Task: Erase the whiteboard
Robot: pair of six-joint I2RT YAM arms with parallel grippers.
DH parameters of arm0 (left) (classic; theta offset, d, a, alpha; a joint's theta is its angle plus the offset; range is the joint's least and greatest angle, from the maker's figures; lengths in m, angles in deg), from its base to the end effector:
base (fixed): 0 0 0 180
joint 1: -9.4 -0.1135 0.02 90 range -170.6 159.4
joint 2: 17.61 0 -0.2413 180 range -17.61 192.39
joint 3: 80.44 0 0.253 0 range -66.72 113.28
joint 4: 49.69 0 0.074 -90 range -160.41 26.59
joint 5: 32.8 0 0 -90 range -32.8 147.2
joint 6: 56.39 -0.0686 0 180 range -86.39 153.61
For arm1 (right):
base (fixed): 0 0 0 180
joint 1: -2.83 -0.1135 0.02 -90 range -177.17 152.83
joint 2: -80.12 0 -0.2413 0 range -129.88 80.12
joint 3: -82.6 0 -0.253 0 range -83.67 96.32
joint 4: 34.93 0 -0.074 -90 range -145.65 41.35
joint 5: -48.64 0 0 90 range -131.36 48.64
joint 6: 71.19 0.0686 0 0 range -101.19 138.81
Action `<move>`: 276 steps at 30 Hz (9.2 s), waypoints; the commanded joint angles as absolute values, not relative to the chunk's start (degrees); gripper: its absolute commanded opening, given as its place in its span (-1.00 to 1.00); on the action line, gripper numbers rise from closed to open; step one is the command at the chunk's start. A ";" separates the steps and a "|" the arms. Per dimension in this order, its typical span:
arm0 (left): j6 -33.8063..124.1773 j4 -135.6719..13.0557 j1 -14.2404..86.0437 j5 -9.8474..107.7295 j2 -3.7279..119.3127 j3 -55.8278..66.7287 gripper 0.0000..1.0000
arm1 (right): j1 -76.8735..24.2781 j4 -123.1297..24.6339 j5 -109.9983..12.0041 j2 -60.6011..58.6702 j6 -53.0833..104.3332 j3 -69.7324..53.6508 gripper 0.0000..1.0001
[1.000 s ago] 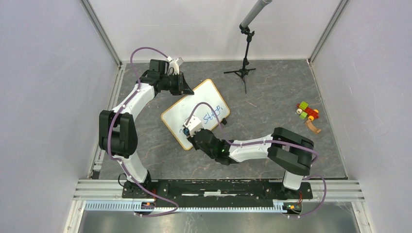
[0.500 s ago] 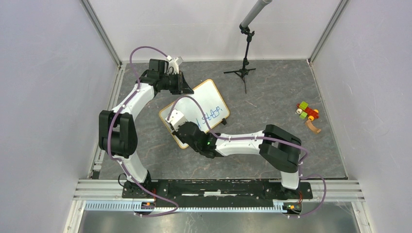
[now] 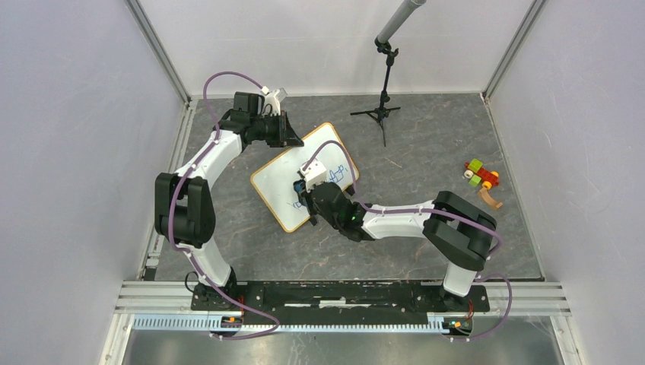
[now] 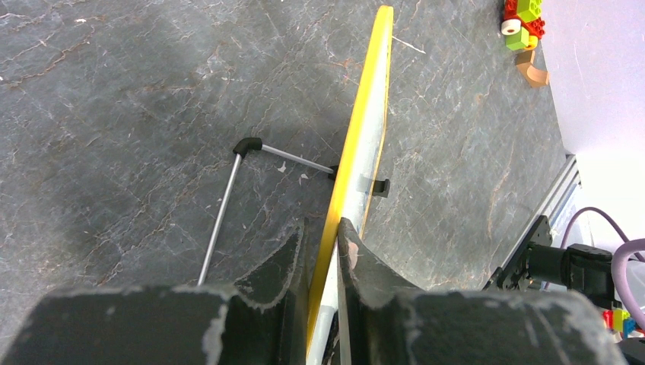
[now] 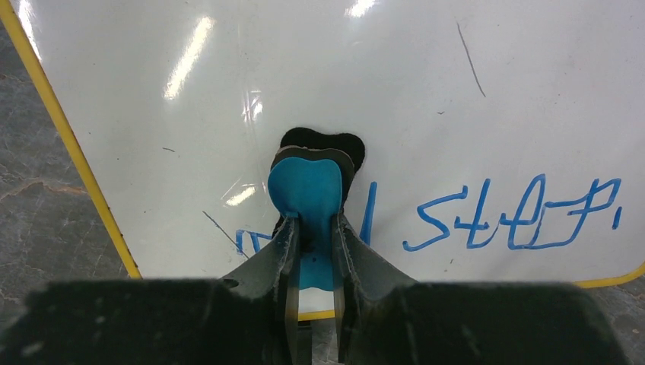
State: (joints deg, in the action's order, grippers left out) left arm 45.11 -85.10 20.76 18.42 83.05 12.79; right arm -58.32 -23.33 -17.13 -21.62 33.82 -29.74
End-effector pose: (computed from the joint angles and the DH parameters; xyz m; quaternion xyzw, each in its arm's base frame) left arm 0.3925 -0.1227 0.2312 0.1318 0.8647 -0.3730 0.3096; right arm 0.2200 0.3410 0.1558 -0.2112 0.7936 0.1978 0.5353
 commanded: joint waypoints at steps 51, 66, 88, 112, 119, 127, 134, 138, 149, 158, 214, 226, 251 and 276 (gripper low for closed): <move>44.42 -91.73 21.98 19.08 82.40 13.44 -0.95 | -55.37 -7.66 -25.73 -19.16 31.90 -40.90 -0.56; 44.17 -92.15 21.97 19.23 82.50 13.71 -0.95 | -56.24 -11.26 -21.00 -19.06 30.22 -39.52 -0.57; 43.97 -92.15 21.98 19.06 82.37 13.60 -0.95 | -49.91 -3.65 -19.89 -16.03 35.45 -47.62 -0.56; 43.05 -93.11 22.23 19.74 82.80 14.23 -0.95 | -49.76 -15.14 -22.69 -20.43 34.11 -34.01 -0.57; 43.10 -93.08 22.23 19.59 82.54 14.14 -0.95 | -46.03 -18.09 -19.80 -17.81 34.62 -36.58 -0.58; 43.10 -93.09 22.27 19.62 82.74 14.15 -0.95 | -52.05 -22.28 -22.40 -21.25 25.88 -25.96 -0.57; 42.87 -93.69 22.29 19.98 83.19 14.66 -0.95 | -56.72 -17.21 -28.22 -23.07 15.01 -24.98 -0.56; 42.75 -93.81 22.27 20.37 83.50 14.76 -0.96 | -53.34 -12.58 -26.06 -20.70 22.28 -31.55 -0.56; 42.82 -93.82 22.32 20.29 83.92 14.59 -0.95 | -40.06 -14.91 -24.05 -17.71 32.87 -39.45 -0.57; 42.75 -93.84 22.50 20.27 84.25 14.56 -0.95 | -36.17 -15.41 -24.06 -18.72 35.47 -39.60 -0.57; 42.20 -94.51 22.67 20.70 84.39 15.02 -0.95 | -50.88 -14.90 -20.56 -15.68 25.81 -40.57 -0.54; 42.13 -94.53 22.67 20.75 84.32 14.86 -0.95 | -35.07 -14.72 -25.59 -17.20 35.78 -41.51 -0.55; 42.13 -94.57 23.43 20.80 83.29 14.68 -0.95 | -39.14 -2.92 -37.11 -18.45 35.18 -41.31 -0.55; 42.15 -94.54 23.61 20.64 83.08 14.67 -0.95 | -36.25 5.20 -47.04 -17.36 39.06 -45.49 0.08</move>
State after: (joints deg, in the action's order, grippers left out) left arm 43.56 -89.91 21.83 20.25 83.49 14.77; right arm -35.69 -0.34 -42.77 -18.75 38.67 -43.88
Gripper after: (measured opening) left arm 0.211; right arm 0.513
